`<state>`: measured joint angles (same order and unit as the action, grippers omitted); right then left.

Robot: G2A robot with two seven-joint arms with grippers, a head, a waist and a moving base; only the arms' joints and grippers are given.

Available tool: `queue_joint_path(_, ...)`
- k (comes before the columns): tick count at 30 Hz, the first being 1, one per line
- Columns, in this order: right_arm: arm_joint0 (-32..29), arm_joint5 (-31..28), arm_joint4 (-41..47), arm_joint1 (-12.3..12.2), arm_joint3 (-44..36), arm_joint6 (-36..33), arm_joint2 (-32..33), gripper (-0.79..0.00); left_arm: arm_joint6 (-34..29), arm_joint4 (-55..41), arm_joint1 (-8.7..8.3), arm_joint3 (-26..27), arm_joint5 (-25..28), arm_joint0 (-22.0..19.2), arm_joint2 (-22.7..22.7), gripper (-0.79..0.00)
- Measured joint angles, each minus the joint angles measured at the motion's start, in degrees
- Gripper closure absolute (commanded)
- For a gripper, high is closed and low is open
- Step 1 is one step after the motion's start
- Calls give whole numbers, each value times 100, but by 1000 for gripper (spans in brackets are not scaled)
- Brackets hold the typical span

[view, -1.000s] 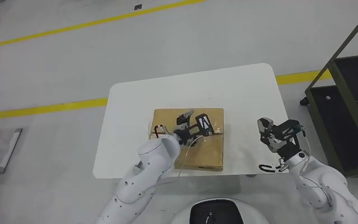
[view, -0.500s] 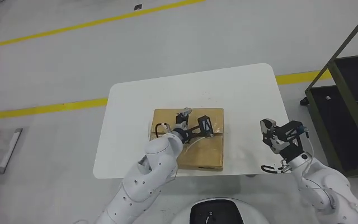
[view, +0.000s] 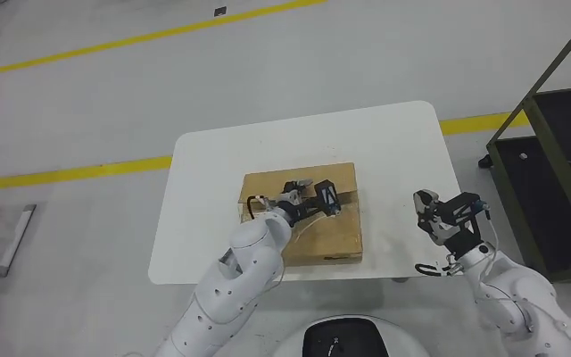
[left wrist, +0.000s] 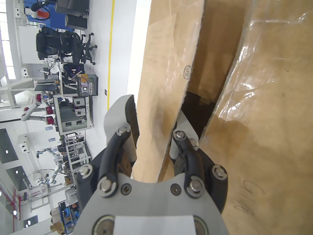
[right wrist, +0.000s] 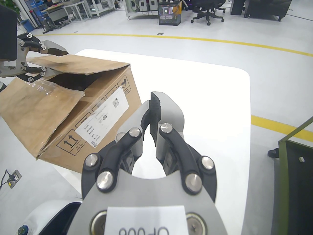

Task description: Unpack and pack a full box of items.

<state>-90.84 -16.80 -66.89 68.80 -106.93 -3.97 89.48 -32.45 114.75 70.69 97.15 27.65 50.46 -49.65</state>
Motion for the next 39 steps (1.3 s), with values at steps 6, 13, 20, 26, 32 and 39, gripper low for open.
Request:
queue_joint_path(6,37,-22,41,-7,46,-1,31,0,193,-55,50,-17,237,-80,48,0)
queue_joint_path(13,25,-10,76,-13,26,4,77,0,-178,-553,105,281,575,30,3,0)
queue_joint_path(20,-52,-20,113,-24,-42,48,165,0,-434,-686,144,577,830,58,21,-785)
queue_joint_path(26,-114,-38,121,-33,-101,76,231,0,-144,-387,264,340,543,-451,177,-785)
queue_joint_path(32,-204,-40,144,-40,-148,116,304,0,108,-209,451,-139,217,-1090,442,-785)
queue_joint_path(39,-360,-15,167,-47,-194,204,413,0,346,81,760,-1279,-305,-1827,930,-785)
